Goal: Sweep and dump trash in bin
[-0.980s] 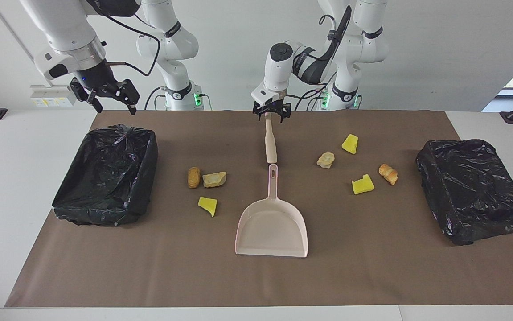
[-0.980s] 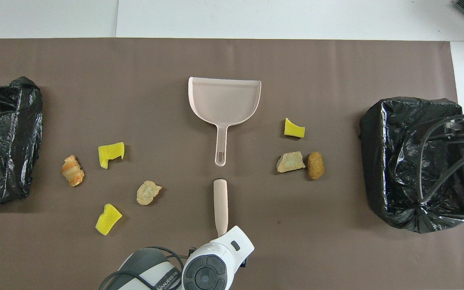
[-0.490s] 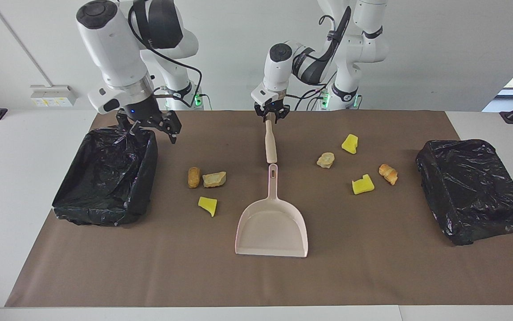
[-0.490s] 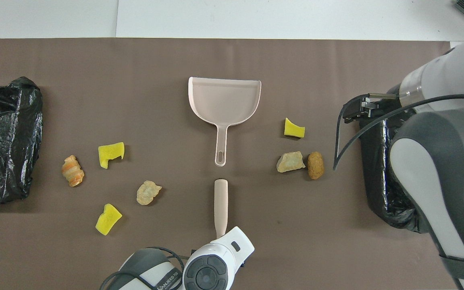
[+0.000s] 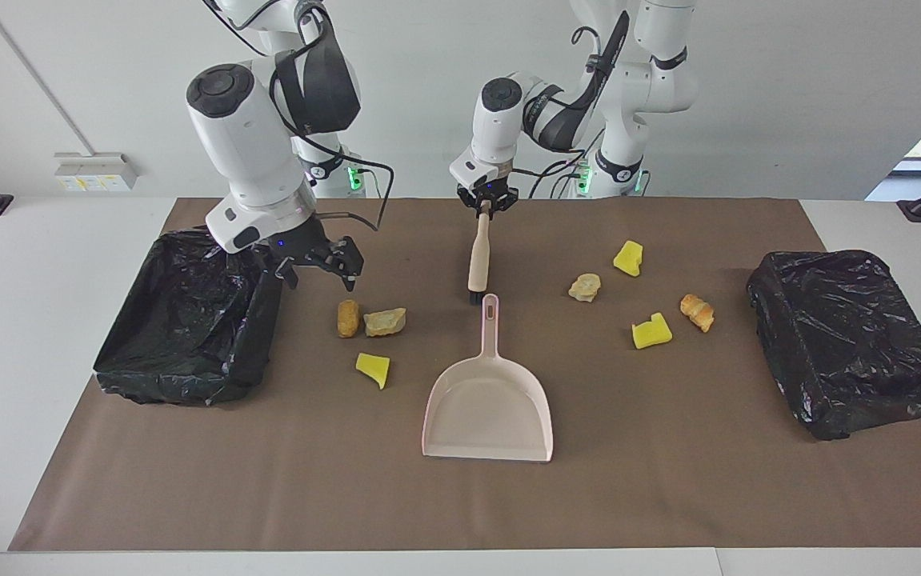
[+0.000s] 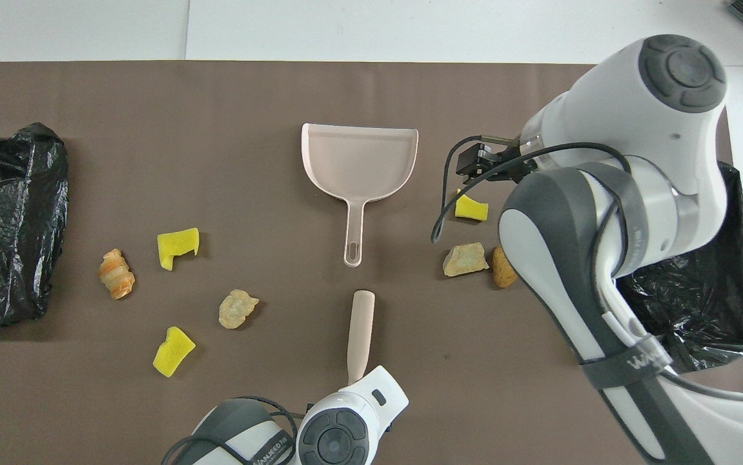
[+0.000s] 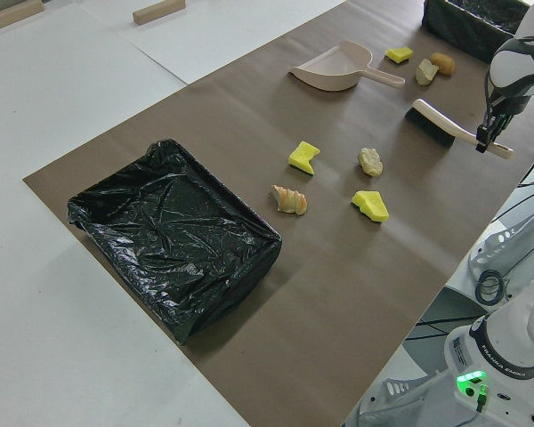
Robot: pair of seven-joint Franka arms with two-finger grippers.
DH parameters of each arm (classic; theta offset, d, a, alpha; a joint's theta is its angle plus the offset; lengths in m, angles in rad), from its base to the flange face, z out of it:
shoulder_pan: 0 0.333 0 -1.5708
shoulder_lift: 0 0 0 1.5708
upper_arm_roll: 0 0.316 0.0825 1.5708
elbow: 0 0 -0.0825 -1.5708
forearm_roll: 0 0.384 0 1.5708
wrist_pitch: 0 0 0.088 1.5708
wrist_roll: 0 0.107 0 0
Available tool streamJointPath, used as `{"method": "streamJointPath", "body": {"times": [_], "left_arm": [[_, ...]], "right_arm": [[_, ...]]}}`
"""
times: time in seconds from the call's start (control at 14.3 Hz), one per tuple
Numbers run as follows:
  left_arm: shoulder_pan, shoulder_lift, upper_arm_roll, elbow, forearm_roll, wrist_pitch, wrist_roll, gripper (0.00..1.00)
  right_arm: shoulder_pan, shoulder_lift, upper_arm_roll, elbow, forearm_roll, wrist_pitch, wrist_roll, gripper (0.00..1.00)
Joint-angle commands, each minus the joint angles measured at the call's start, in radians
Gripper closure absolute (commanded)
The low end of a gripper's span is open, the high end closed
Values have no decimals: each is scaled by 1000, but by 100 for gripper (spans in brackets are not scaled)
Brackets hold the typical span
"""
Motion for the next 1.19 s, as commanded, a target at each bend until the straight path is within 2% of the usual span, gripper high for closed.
{"method": "streamJointPath", "body": {"times": [0.0,0.07,0.21,0.35,0.56,0.77,1.12], "left_arm": [[20,-17,15,44,-15,-95,26,100],[28,-32,36,55,-15,-150,63,100],[11,-78,169,85,-15,-297,262,100],[13,-129,260,99,-15,-422,434,100],[25,-230,377,60,-15,-572,644,100],[28,-327,426,-51,-12,-559,765,100],[50,-348,587,-123,2,-556,977,100]], "right_arm": [[51,103,-2,98,31,20,97,0],[71,140,3,103,43,40,145,0],[111,206,3,119,43,104,191,0],[137,275,3,181,42,123,223,0],[182,303,3,187,34,150,243,0],[196,289,8,154,49,150,144,0],[197,227,46,49,45,130,-6,0]]}}
